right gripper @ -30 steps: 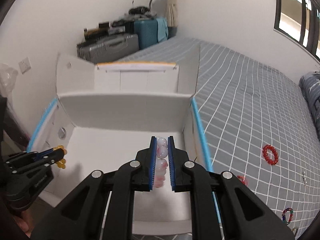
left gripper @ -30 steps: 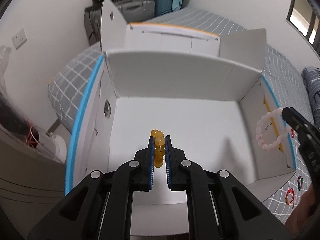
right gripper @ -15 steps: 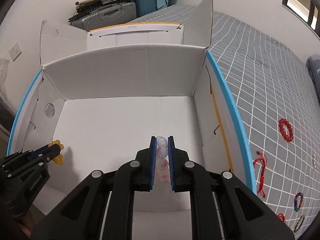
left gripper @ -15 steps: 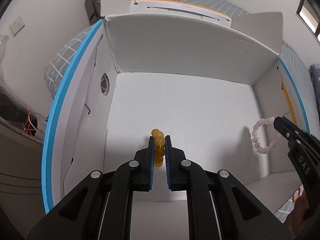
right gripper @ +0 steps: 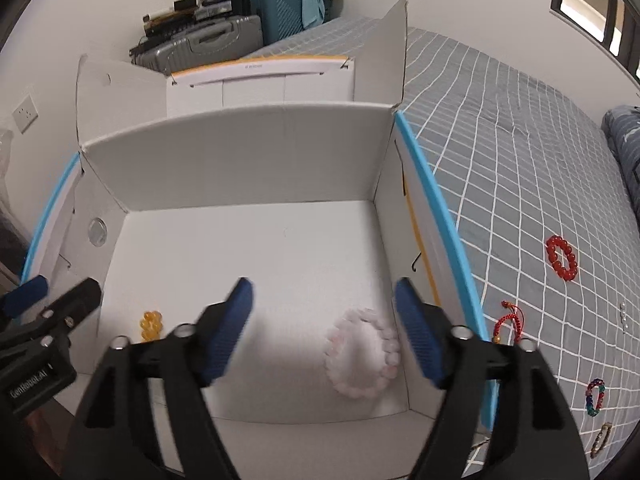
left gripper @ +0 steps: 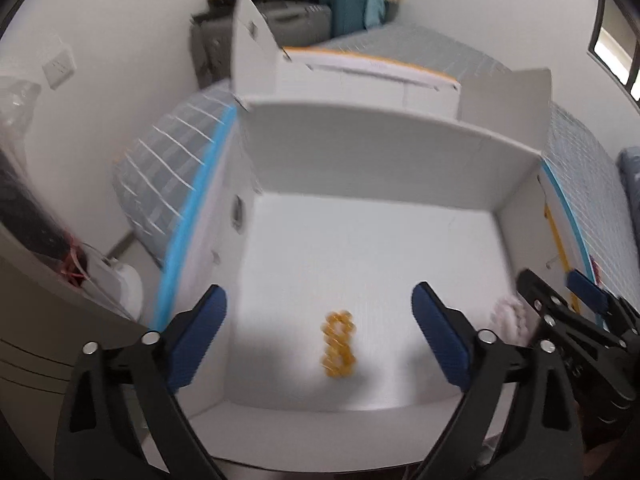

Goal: Organize jewelry
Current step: 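Withdraw both tools from the box back toward the bed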

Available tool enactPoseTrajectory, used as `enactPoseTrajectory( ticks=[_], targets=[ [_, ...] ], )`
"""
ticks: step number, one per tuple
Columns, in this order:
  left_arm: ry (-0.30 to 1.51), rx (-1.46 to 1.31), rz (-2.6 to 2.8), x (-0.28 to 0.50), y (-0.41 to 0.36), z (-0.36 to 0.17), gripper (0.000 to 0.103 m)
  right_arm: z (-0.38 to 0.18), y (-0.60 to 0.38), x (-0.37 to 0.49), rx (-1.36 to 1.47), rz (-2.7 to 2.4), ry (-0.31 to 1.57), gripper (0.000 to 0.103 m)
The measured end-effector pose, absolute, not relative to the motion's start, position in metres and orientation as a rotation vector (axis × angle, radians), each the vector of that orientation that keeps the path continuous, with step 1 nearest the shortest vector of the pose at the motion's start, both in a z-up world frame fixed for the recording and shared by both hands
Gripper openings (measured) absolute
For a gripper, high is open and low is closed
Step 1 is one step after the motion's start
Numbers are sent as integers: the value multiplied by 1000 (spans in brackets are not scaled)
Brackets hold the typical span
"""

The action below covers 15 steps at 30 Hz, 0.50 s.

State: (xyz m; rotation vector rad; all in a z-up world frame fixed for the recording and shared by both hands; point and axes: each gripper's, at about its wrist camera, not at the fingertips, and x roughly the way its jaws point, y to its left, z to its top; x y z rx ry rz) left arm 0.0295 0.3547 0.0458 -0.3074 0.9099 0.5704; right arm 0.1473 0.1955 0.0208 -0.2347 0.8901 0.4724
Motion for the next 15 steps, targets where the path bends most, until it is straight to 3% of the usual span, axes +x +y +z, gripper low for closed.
enactPoseTrajectory(
  ticks=[6,15],
  targets=[
    [862,-319,595,21,358,52,97,31,193,141,-214,482,856,88],
    [813,-329,570,10,352,68,97,53,183,127,-214,471,780,88]
  ],
)
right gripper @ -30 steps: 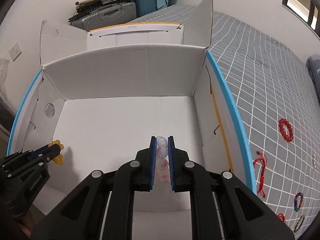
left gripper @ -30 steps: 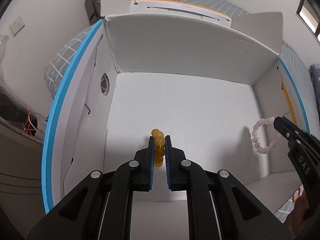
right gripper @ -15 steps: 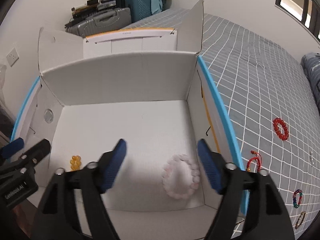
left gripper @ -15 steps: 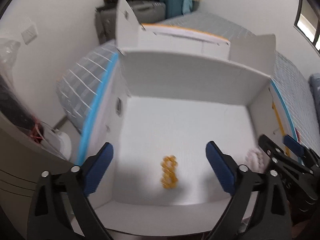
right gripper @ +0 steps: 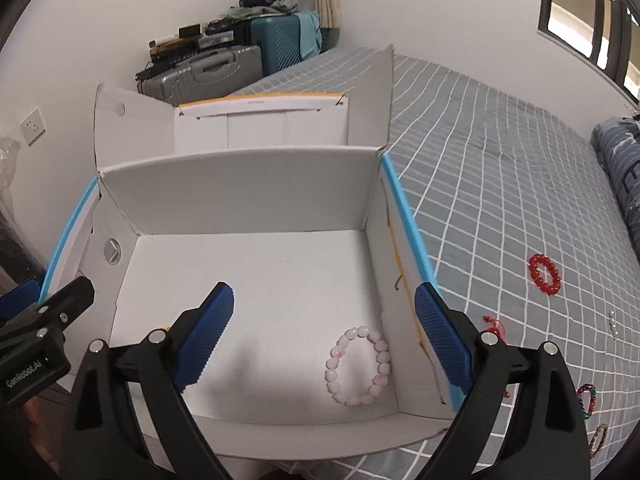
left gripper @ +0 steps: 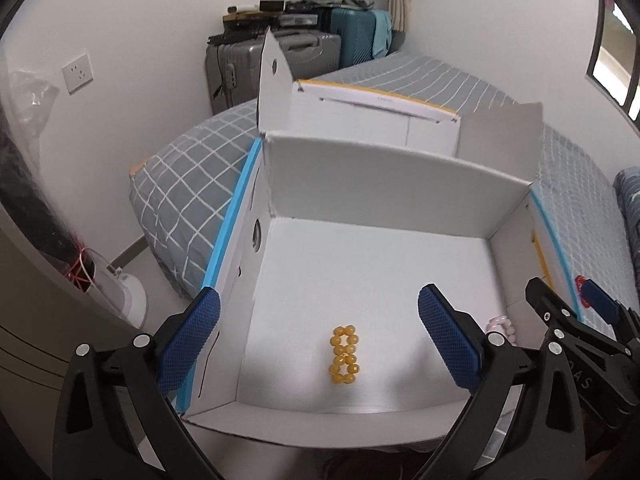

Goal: Organize jewelry
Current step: 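Withdraw both tools from the box back toward the bed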

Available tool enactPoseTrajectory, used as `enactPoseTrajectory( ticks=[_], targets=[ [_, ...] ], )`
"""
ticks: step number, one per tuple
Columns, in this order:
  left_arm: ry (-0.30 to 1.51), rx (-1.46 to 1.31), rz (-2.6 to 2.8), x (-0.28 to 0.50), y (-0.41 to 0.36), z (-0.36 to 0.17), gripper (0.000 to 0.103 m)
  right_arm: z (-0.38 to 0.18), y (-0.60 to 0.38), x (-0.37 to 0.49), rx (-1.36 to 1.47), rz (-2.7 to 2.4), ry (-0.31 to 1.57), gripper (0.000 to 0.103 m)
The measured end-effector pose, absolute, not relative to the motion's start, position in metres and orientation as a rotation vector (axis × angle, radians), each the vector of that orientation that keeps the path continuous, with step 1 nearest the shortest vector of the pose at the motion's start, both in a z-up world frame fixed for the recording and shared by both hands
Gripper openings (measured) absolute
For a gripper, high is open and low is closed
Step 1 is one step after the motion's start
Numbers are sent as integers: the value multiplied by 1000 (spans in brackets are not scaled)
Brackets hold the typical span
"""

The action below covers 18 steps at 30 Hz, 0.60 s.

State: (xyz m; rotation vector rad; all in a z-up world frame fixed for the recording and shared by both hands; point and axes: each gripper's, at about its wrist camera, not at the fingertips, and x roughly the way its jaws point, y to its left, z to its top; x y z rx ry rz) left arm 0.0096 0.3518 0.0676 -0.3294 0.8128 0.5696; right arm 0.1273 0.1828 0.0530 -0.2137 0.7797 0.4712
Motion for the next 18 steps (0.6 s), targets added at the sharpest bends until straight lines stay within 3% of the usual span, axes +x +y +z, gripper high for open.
enactPoseTrajectory(
  ticks=[18],
  targets=[
    [660,-238,385,33,228,120,97,118,34,119,-111,319,631,89]
  ],
)
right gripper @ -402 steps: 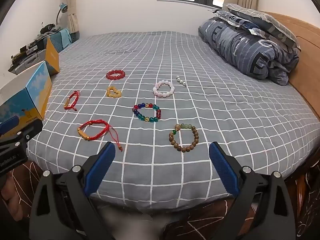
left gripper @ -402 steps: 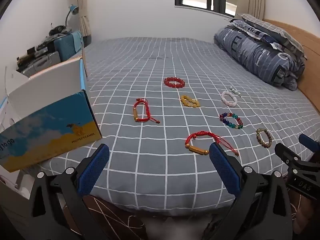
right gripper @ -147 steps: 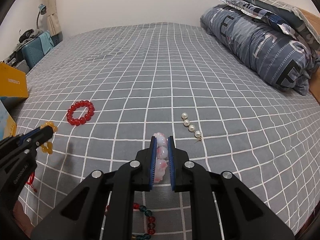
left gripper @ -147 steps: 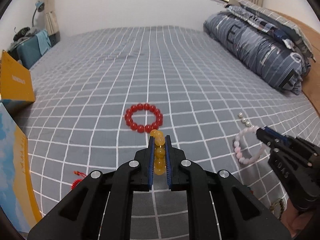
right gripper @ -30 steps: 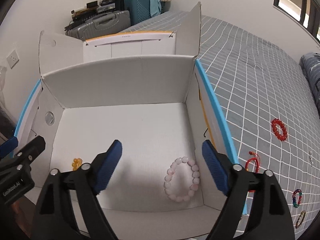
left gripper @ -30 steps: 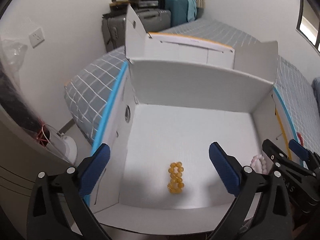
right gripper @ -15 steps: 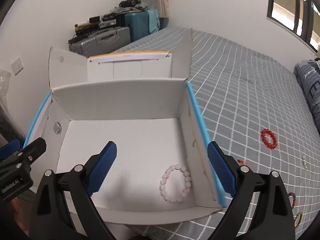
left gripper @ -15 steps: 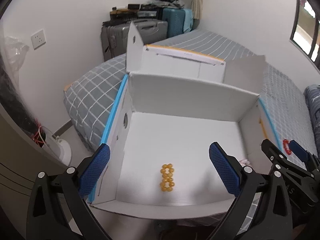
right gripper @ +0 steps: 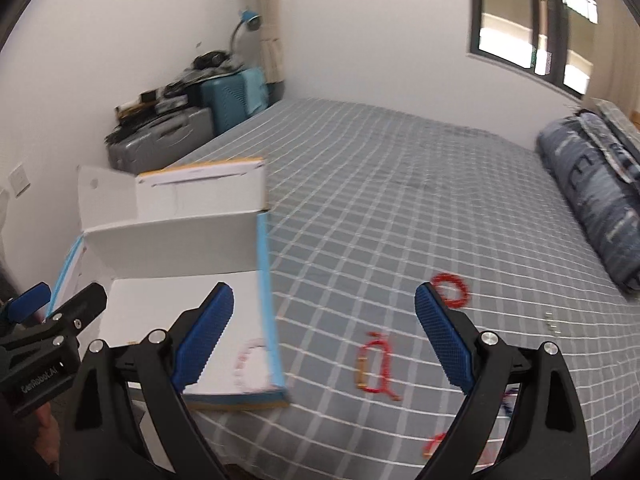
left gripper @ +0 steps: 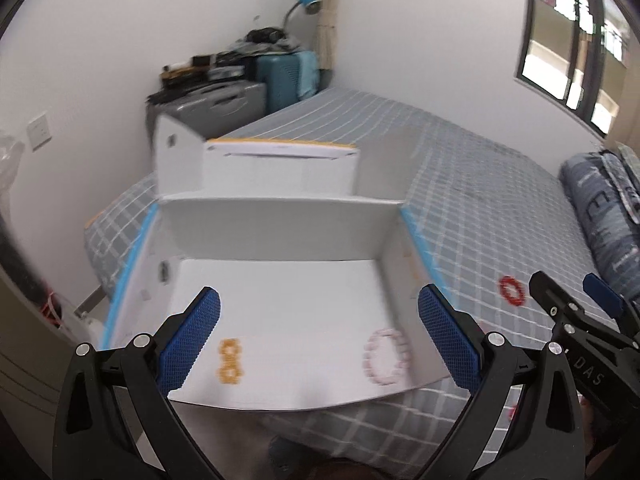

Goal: Organize jewelry
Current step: 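Withdraw both tools from the box back toward the bed, then grasp the red cord bracelet with the left tool while the right tool grasps the multicolour bracelet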

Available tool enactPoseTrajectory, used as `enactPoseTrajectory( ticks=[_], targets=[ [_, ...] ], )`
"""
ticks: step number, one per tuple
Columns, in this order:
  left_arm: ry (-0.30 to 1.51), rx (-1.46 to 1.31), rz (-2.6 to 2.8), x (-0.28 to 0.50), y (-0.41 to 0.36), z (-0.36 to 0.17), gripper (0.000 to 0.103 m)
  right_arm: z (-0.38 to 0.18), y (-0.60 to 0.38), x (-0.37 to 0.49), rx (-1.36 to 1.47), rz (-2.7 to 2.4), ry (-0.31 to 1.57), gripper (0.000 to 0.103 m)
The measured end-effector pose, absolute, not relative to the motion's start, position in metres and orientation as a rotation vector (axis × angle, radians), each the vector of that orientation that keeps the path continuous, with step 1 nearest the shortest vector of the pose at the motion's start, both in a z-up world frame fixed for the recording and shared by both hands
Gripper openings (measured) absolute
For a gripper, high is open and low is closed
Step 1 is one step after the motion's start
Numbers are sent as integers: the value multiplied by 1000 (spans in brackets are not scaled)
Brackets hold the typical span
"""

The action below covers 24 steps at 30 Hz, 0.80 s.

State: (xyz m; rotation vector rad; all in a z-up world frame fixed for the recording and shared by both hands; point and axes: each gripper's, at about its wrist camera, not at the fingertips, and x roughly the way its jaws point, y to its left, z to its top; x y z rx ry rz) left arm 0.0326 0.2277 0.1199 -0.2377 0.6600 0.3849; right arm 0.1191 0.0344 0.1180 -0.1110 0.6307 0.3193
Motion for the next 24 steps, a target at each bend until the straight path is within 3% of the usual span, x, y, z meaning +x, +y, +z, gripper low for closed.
enactPoseTrajectory(
  ticks=[9,24],
  targets=[
    [659,-170,225,60,136,116,97,114,-66,124,-66,186,639,93],
    [753,-103,48,123,27,62,97,67,-189,138,-29,37,718,96]
  ],
)
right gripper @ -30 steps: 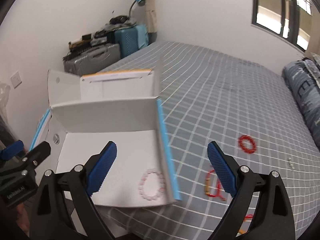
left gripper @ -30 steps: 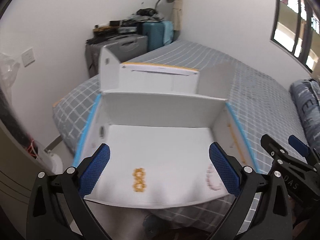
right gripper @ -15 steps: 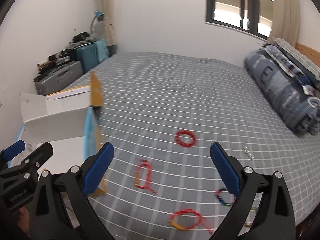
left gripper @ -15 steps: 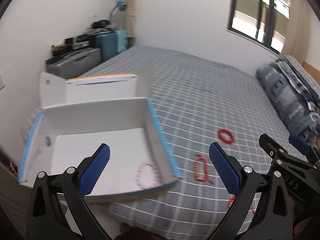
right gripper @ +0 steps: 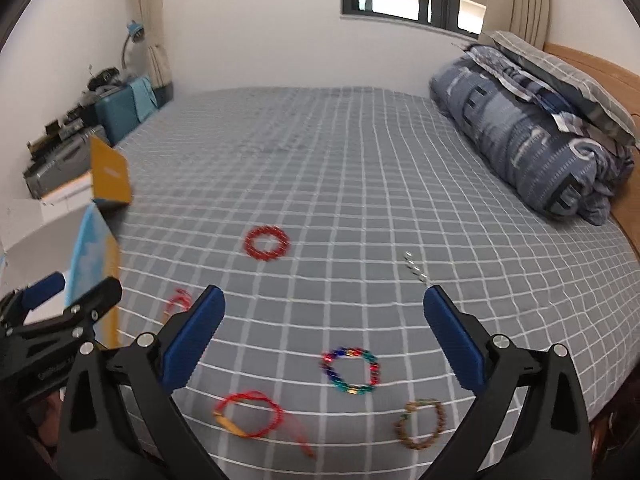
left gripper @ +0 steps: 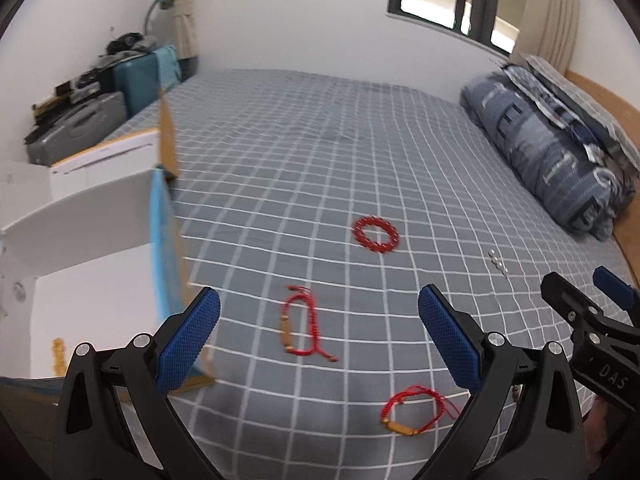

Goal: Organize jewelry
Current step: 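Grasp the red cord bracelet with the left tool while the right tool grasps the multicolour bracelet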

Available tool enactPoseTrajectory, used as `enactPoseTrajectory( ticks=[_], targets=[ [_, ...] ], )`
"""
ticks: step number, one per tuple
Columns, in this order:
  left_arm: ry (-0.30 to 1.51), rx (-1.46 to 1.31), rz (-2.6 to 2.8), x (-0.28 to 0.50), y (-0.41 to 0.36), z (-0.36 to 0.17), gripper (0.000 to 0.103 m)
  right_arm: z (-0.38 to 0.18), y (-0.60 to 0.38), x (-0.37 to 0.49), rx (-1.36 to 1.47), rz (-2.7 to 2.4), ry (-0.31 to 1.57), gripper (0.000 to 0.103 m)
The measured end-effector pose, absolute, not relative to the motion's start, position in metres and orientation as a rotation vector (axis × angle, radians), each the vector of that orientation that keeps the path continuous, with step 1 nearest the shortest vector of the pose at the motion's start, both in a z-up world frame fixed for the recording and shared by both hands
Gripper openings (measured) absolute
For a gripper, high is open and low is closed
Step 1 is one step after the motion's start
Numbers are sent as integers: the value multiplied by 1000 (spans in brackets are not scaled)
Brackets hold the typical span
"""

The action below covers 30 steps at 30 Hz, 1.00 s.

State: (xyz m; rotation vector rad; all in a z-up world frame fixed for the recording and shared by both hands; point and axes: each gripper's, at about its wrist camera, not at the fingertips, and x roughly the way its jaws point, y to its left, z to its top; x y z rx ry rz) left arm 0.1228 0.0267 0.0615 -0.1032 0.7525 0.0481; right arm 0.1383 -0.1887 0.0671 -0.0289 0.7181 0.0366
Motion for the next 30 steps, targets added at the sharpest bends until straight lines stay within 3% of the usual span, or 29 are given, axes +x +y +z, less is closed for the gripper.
enactPoseTrajectory(
  ticks=[22,30],
  targets=[
    [1001,-149,61,198,19,-78,97,-71,-225,189,15,40,964,96],
    [1016,-124,60,201,20,-87,97,-92,-214,191,-24,60,1022,95]
  ],
)
